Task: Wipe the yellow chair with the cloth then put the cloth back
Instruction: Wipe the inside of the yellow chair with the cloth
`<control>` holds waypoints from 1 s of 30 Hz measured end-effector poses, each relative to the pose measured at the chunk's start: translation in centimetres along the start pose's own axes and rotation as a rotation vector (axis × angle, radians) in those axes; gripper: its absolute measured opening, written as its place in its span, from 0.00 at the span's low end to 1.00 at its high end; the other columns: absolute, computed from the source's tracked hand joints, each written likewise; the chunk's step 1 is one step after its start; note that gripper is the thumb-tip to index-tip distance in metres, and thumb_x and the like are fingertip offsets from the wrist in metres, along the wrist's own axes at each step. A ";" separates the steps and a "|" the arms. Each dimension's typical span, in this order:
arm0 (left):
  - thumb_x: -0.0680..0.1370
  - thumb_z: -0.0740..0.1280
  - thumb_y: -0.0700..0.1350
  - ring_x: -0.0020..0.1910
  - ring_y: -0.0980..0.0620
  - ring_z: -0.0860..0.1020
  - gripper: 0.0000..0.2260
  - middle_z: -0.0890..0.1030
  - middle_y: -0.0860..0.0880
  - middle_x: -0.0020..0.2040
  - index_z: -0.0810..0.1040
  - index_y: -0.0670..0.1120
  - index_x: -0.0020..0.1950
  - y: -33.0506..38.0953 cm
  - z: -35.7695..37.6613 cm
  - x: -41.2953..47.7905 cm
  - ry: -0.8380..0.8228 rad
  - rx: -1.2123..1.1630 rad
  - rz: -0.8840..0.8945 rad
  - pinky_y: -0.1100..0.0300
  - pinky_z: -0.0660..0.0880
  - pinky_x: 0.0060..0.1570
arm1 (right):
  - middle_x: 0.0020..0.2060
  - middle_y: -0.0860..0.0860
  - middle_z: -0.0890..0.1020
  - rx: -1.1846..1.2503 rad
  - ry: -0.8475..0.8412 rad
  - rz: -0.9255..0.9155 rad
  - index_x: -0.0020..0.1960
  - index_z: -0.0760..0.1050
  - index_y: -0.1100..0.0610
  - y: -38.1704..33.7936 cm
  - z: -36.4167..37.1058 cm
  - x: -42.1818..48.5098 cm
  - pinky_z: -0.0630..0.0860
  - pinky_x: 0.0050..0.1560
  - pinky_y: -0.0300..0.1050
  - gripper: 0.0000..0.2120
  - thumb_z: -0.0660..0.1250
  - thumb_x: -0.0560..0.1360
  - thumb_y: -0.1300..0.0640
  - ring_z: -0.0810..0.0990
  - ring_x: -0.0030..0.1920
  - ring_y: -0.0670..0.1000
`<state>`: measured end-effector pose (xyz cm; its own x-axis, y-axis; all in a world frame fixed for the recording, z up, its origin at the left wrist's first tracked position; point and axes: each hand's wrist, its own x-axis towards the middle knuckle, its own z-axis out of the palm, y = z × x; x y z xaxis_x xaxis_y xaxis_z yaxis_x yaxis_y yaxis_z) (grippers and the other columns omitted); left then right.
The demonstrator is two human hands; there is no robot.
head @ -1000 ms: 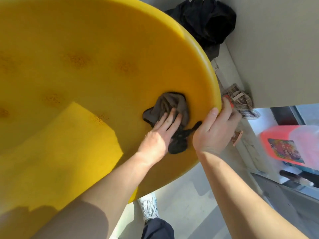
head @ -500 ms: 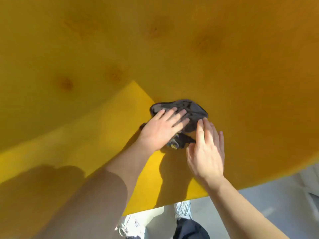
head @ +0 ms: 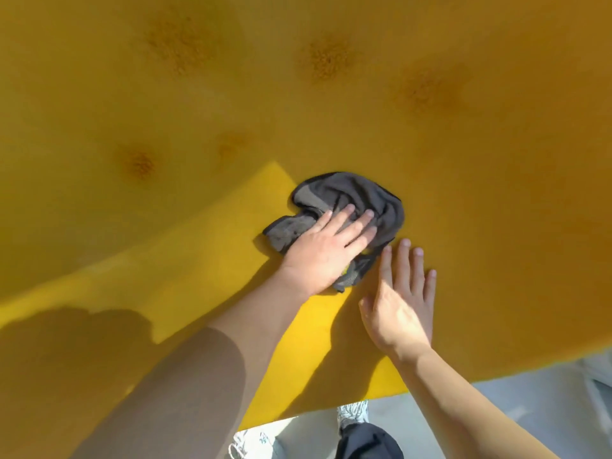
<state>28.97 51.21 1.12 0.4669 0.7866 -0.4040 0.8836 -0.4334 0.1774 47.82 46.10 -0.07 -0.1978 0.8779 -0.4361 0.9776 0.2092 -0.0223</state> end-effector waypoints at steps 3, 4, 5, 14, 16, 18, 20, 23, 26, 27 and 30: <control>0.77 0.43 0.39 0.79 0.40 0.56 0.30 0.55 0.45 0.81 0.59 0.47 0.79 -3.4 0.5 -2.2 0.087 0.091 -0.065 0.43 0.57 0.75 | 0.82 0.58 0.48 -0.008 -0.028 0.016 0.82 0.51 0.58 -0.1 -0.3 0.1 0.52 0.77 0.67 0.46 0.63 0.70 0.44 0.46 0.81 0.62; 0.78 0.46 0.39 0.78 0.38 0.59 0.28 0.58 0.43 0.80 0.62 0.45 0.78 -4.9 1.1 -3.7 0.141 0.109 -0.194 0.42 0.61 0.74 | 0.82 0.58 0.49 0.001 -0.034 0.025 0.82 0.52 0.58 -0.2 -0.4 0.1 0.53 0.77 0.67 0.45 0.60 0.69 0.44 0.47 0.81 0.62; 0.79 0.49 0.38 0.77 0.36 0.59 0.26 0.58 0.41 0.80 0.62 0.43 0.78 -6.4 1.8 -5.4 0.171 0.113 -0.347 0.40 0.64 0.72 | 0.82 0.59 0.49 0.018 -0.038 0.034 0.82 0.53 0.59 -0.5 -0.5 0.1 0.53 0.77 0.67 0.44 0.57 0.69 0.44 0.47 0.81 0.63; 0.81 0.63 0.39 0.78 0.34 0.55 0.31 0.53 0.32 0.79 0.51 0.37 0.79 -5.7 -2.1 -2.8 0.359 -0.418 -0.873 0.42 0.66 0.71 | 0.81 0.58 0.49 0.019 -0.053 -0.117 0.81 0.55 0.56 2.2 -1.3 -0.3 0.47 0.76 0.58 0.48 0.74 0.68 0.48 0.45 0.81 0.58; 0.82 0.62 0.42 0.78 0.35 0.55 0.31 0.52 0.34 0.79 0.50 0.37 0.80 -3.9 -5.6 2.7 0.544 -0.453 -0.741 0.43 0.64 0.73 | 0.81 0.55 0.43 0.012 -0.077 -0.181 0.82 0.51 0.55 3.2 -1.3 -0.1 0.43 0.76 0.55 0.47 0.72 0.70 0.48 0.41 0.81 0.58; 0.82 0.61 0.41 0.77 0.32 0.55 0.29 0.54 0.31 0.78 0.53 0.35 0.79 -2.1 -9.7 8.5 0.725 -0.444 -0.615 0.42 0.62 0.73 | 0.81 0.55 0.42 0.008 -0.099 -0.193 0.82 0.50 0.54 3.7 -1.3 0.0 0.41 0.75 0.55 0.48 0.72 0.70 0.46 0.40 0.81 0.58; 0.82 0.61 0.37 0.76 0.29 0.56 0.25 0.57 0.29 0.76 0.58 0.33 0.77 -0.4 -12.7 12.9 0.873 -0.372 -0.538 0.41 0.59 0.74 | 0.81 0.57 0.52 0.022 -0.082 -0.181 0.80 0.59 0.56 3.7 -1.4 0.0 0.47 0.74 0.55 0.48 0.76 0.65 0.47 0.47 0.80 0.57; 0.83 0.52 0.33 0.78 0.32 0.55 0.22 0.58 0.33 0.78 0.58 0.36 0.78 1.8 -11.5 14.5 0.785 -0.180 -0.366 0.44 0.62 0.74 | 0.79 0.57 0.61 0.054 -0.032 -0.176 0.77 0.68 0.57 3.6 -1.0 0.0 0.54 0.72 0.56 0.46 0.77 0.61 0.50 0.55 0.79 0.57; 0.79 0.50 0.32 0.80 0.39 0.48 0.29 0.50 0.42 0.82 0.51 0.44 0.81 2.7 -6.2 10.3 0.441 -0.056 -0.137 0.47 0.71 0.68 | 0.80 0.57 0.60 0.077 -0.042 -0.177 0.77 0.67 0.57 3.5 -0.9 0.0 0.53 0.73 0.56 0.45 0.75 0.62 0.51 0.54 0.79 0.57; 0.78 0.49 0.33 0.80 0.40 0.47 0.31 0.48 0.44 0.82 0.50 0.45 0.81 2.5 -4.9 8.5 0.308 -0.050 -0.079 0.48 0.74 0.64 | 0.80 0.57 0.58 0.082 -0.054 -0.171 0.78 0.66 0.57 3.5 -1.0 -0.1 0.51 0.74 0.56 0.45 0.75 0.63 0.51 0.52 0.79 0.57; 0.77 0.52 0.33 0.80 0.39 0.50 0.33 0.48 0.44 0.82 0.49 0.45 0.81 0.1 -3.5 5.4 0.049 0.094 0.114 0.46 0.73 0.64 | 0.81 0.56 0.52 0.088 -0.075 -0.172 0.80 0.61 0.57 3.5 -1.3 -0.2 0.46 0.75 0.56 0.44 0.73 0.66 0.52 0.46 0.80 0.56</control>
<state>31.65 56.91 2.08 0.5674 0.7495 -0.3411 0.8185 -0.5588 0.1335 51.15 47.17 1.11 -0.3599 0.7970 -0.4850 0.9329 0.3122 -0.1793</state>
